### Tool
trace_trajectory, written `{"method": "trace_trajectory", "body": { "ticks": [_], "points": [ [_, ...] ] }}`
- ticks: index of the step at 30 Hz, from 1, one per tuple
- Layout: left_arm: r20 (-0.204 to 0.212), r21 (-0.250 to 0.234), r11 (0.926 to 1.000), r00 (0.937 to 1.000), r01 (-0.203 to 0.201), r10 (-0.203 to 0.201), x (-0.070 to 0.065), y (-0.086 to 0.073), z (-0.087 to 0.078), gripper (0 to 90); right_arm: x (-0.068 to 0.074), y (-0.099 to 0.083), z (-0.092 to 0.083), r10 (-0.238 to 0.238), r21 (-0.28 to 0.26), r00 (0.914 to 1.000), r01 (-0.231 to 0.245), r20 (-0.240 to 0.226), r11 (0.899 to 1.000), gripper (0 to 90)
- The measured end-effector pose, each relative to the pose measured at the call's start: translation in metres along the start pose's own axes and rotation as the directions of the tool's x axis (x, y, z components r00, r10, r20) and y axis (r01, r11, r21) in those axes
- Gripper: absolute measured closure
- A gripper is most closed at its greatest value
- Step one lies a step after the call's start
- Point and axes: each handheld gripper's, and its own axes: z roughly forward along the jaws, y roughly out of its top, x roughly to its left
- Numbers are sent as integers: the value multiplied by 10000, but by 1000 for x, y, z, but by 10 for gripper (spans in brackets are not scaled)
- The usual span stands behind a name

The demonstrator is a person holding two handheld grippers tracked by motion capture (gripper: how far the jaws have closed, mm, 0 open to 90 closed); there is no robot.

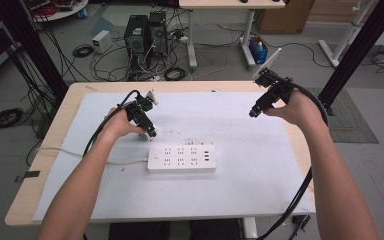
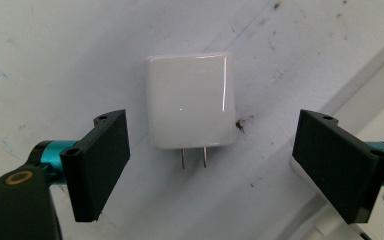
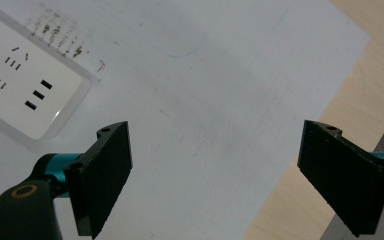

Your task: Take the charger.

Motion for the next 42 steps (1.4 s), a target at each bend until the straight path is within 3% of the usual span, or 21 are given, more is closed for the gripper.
{"method": "trace_trajectory", "body": {
  "ticks": [9,15,20,23,31,35,36,39,42],
  "points": [
    [-127,-89,9998,9998,181,-182,1,1,11,224,-1,-2,2,24,-35,10000,-24,-60,10000,136],
    [-244,128,9998,9996,162,-159,0,3,17,247,0,-2,2,49,-21,9999,-49,-106,10000,136],
    [-317,182,9992,9989,347,-341,3,3,22,314,0,-3,1,-3,-81,10000,2,-92,10000,136],
    [-293,237,9989,9988,406,-399,4,1,24,422,0,-3,1,-49,-120,10000,48,-77,9999,136],
    [-244,238,9989,9989,402,-396,3,0,21,425,0,-5,2,36,-45,10000,-36,-54,10000,136],
    [-151,-230,9994,9995,277,-280,2,-2,2,426,-1,-5,3,99,88,9999,-99,-63,9999,136],
    [-47,-472,9985,9996,287,-289,1,-4,-11,425,-2,-6,5,81,130,9999,-80,-76,9999,136],
    [-58,-571,9980,9996,262,-266,0,-5,-23,425,-2,-6,5,126,176,9999,-125,-92,9998,136],
    [-239,-637,9980,9997,-56,40,-5,-5,-52,425,-1,-6,6,136,242,9998,-133,-109,9996,136]
  ]
}}
